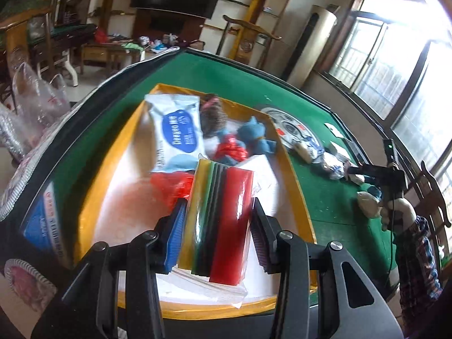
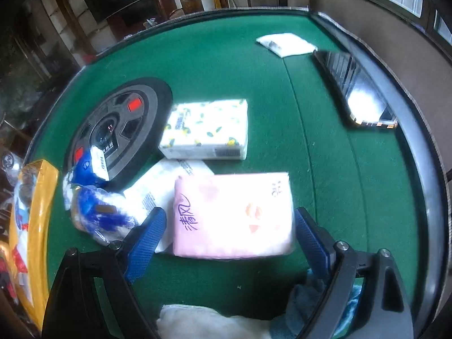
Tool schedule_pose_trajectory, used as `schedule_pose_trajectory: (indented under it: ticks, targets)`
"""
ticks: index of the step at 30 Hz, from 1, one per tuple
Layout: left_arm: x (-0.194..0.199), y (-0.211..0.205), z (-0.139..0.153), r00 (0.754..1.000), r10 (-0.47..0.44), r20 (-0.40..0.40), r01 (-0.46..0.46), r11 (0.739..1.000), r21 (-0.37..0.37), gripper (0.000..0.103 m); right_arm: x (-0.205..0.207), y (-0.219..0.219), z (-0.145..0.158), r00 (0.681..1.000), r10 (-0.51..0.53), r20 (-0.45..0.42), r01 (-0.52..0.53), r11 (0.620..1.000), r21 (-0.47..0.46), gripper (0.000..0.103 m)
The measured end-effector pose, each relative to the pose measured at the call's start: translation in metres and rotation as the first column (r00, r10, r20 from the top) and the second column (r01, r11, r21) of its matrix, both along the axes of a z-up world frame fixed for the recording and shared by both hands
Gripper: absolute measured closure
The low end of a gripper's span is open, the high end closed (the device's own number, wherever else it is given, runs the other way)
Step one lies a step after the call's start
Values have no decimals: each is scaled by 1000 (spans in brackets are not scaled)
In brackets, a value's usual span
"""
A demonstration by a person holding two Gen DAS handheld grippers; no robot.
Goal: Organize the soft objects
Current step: 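Release the sponge pack into the tray and move the left tool back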
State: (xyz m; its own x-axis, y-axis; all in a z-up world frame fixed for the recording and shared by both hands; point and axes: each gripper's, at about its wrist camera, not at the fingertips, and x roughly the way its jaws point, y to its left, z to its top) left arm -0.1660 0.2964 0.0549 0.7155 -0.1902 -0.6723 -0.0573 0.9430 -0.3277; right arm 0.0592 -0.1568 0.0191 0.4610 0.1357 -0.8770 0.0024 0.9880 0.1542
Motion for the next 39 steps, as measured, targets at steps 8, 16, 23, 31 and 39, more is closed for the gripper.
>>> schedule_pose_trajectory:
  ticks: [8,16,23,31,39]
  targets:
    - [16,31,-14,994,74,-79,-72,997,31,62,-24,-9,25,998,-16,68,13,999,41,33]
    - [59,37,-21,984,100,-145,-85,990,110,57,-59,41,87,972,135,193,-152,986,75,33]
    - [63,43,-22,981,120,-152,-109,991,78,42,-84,131,89,912,354,205,-377,922,88,32]
    - [4,56,13,989,148,15,-147,988,-40,37,-123,248,67,754,637,158,-653,753,84,32]
    - [-29,84,18,973,215,79,-205,972,-119,35,-164,349,28,553,832,48,-832,554,-15,32]
